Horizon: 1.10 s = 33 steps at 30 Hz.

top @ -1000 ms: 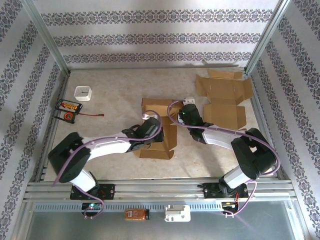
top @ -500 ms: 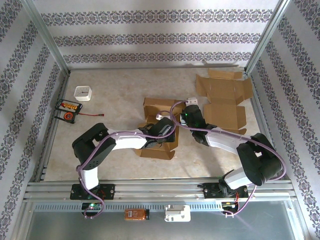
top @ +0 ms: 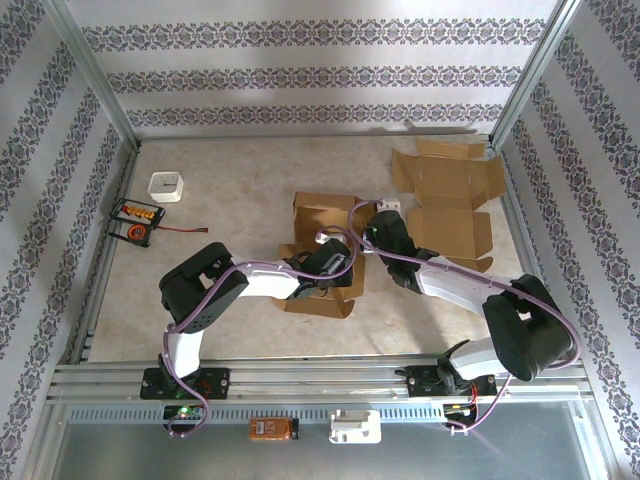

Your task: Fold the paper box

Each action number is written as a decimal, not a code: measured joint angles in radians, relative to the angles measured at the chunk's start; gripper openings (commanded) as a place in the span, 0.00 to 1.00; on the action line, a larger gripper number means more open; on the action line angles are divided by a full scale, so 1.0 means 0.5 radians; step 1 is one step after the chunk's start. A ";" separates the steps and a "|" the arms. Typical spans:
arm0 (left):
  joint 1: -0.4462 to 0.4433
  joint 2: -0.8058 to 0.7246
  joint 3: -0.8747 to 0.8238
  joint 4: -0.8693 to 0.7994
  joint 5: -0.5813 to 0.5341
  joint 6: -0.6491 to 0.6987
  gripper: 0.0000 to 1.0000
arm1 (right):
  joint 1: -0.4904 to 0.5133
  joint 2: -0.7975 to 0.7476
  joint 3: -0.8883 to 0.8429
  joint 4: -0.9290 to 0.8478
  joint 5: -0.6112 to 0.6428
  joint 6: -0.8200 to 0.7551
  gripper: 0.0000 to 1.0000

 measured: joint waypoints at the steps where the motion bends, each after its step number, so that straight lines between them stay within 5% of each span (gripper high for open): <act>1: 0.000 0.006 0.000 0.014 0.001 -0.008 0.00 | 0.000 -0.007 0.000 -0.014 -0.015 0.040 0.06; 27: 0.005 0.025 -0.001 0.089 0.037 -0.039 0.00 | 0.111 -0.039 -0.087 0.007 0.024 0.362 0.09; 33: 0.004 -0.006 -0.069 0.185 0.034 -0.038 0.16 | 0.134 -0.035 -0.100 0.031 0.074 0.362 0.09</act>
